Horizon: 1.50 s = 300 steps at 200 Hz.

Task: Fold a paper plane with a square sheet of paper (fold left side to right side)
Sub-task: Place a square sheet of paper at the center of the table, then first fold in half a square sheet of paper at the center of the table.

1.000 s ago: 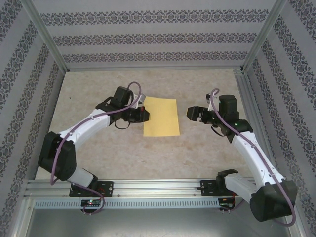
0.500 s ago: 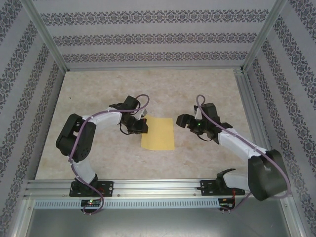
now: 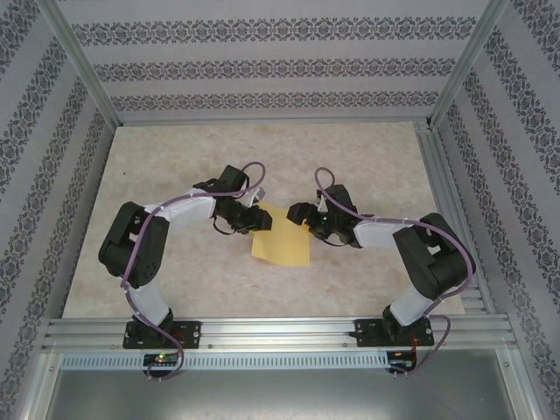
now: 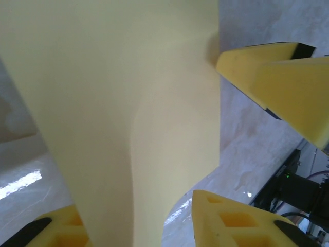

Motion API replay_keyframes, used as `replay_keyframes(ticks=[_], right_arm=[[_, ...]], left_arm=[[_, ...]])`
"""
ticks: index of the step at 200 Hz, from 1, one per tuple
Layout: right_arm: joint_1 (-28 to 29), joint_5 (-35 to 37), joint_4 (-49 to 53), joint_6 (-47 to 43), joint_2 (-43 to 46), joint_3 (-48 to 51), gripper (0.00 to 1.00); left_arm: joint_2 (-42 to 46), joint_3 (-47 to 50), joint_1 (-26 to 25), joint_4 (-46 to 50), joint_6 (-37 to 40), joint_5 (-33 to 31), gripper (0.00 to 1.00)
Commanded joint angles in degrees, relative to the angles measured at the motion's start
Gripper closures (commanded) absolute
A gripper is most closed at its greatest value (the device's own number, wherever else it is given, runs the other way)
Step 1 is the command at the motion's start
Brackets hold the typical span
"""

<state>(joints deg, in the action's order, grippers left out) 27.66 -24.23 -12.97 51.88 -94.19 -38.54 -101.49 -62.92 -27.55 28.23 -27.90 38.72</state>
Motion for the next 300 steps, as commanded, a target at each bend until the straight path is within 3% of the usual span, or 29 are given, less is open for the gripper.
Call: replay_keyframes(ticks=[1,63,187,300], right_arm=[[0.21,-0.64,-3.76,1.24,-0.72,-1.19,0.23],[-0.33,-1.5,-3.87,1.04,-3.92,-1.25,0.24],[-1.38,-1.15,-2.95,-0.37,-4.43,-0.48,0.26],[-5.79,-3.31,-2.31,-0.6,3.53,2.07,0.27]], left_arm=[[2.15,-1.36,-0.7,-4.14,-2.14,3.43,0.6],[2.96,-3.2,-1.73,-5.58,-3.98,4.92,0.54],[0.13,-5.13,-5.54,-9.82,-6.33,6.03,0.57],[-5.39,-6.93,-7.03,-10.56,-5.85,5.25,0.58]])
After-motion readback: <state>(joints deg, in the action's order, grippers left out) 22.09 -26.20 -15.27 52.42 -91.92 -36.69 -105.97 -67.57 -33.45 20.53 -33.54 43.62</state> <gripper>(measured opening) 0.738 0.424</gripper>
